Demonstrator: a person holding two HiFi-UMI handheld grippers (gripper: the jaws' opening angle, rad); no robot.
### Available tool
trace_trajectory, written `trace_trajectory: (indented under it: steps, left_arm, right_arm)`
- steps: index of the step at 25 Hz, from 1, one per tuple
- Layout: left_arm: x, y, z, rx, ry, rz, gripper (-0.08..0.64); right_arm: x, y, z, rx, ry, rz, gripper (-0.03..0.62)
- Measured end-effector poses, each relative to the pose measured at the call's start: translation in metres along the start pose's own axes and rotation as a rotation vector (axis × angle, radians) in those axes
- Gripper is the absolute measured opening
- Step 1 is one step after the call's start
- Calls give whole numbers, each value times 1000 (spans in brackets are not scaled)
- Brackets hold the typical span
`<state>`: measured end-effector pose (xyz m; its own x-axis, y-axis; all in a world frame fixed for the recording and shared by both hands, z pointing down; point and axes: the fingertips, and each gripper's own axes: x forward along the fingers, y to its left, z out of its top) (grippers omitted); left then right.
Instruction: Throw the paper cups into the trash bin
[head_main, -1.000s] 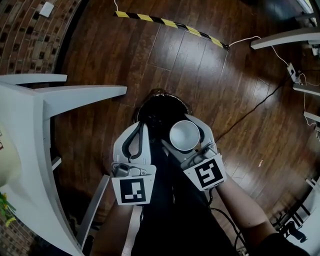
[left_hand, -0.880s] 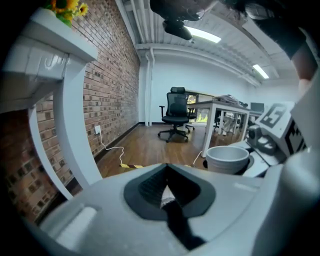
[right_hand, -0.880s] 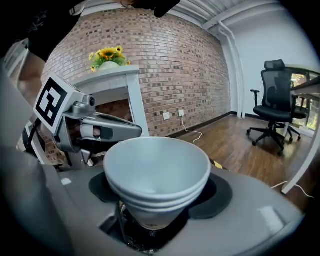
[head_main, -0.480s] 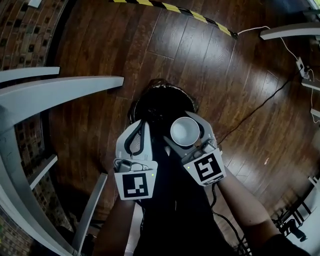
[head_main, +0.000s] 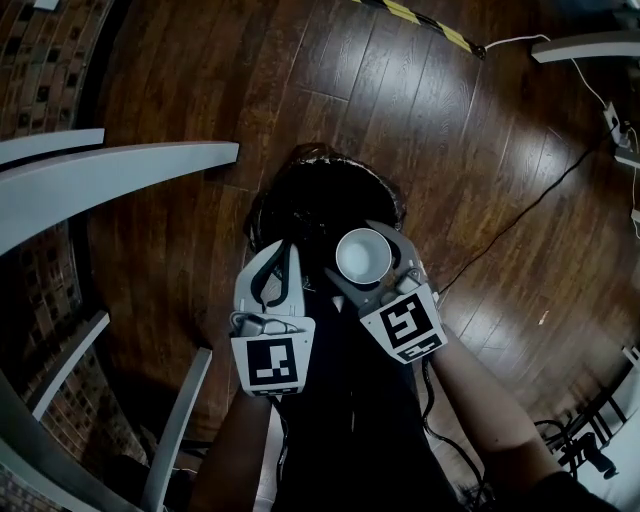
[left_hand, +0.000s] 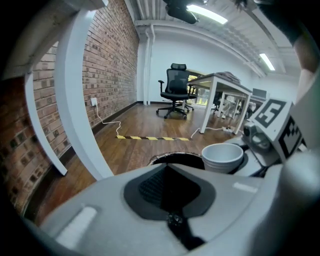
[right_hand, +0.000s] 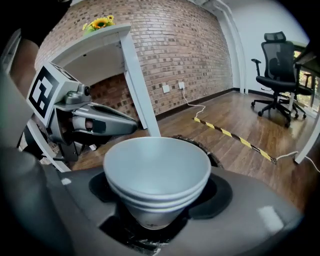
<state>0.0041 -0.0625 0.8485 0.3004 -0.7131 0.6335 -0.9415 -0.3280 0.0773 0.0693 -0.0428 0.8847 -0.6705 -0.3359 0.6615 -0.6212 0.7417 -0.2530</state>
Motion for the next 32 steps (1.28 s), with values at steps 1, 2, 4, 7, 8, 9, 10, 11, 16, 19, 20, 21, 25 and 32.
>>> trace_trajectory:
  steps: [1,2,4,7,8,9,10,11,16,19,20,21,25,32]
  left_arm:
    - [2,-1,-5,-4,10,-1,5]
    - [4,-2,-10,-3,21,-2,5]
    - [8,-3,-19,4,38,-4,5]
    - [11,-8,-27,8,55,-9,5]
    - [10,-10,-28,7,57,-13,5]
    - [9,-11,-29,7,58,-16,5]
    - [9,-11,-29,8,57,-18,5]
    - [9,-11,-29,11,55,-19,5]
    - [6,-9,-25,15,48,-22,5]
    - [5,-8,-21,18,46,-23,5]
    - [5,-7,-20,19,45,-23,5]
    - [5,-7,-19,20,43,-24,5]
    - [3,-7,-11,28,44,-33,5]
    - [-3,0,9,43,19,-20,5]
  right_arm:
    - [2,1,-5,9,11,2,353]
    - [4,1,-10,18,19,2,353]
    - [8,0,-17,33,31,-5,353]
    - [11,-1,-24,48,42,-17,353]
    - [11,-1,-26,54,47,-22,354]
    - [11,-1,-28,57,53,-27,354]
    - [12,-1,-29,57,60,-31,356]
    - [14,-1,-31,56,68,-33,357]
    - [17,0,-34,52,90,-36,407]
    - [16,0,-32,55,102,-40,422]
    - [16,0,-32,54,105,-40,423]
    - [16,-1,-31,53,108,-40,423]
    - [12,-3,-25,47,107,-47,422]
    - [1,-9,6,38,68,-80,423]
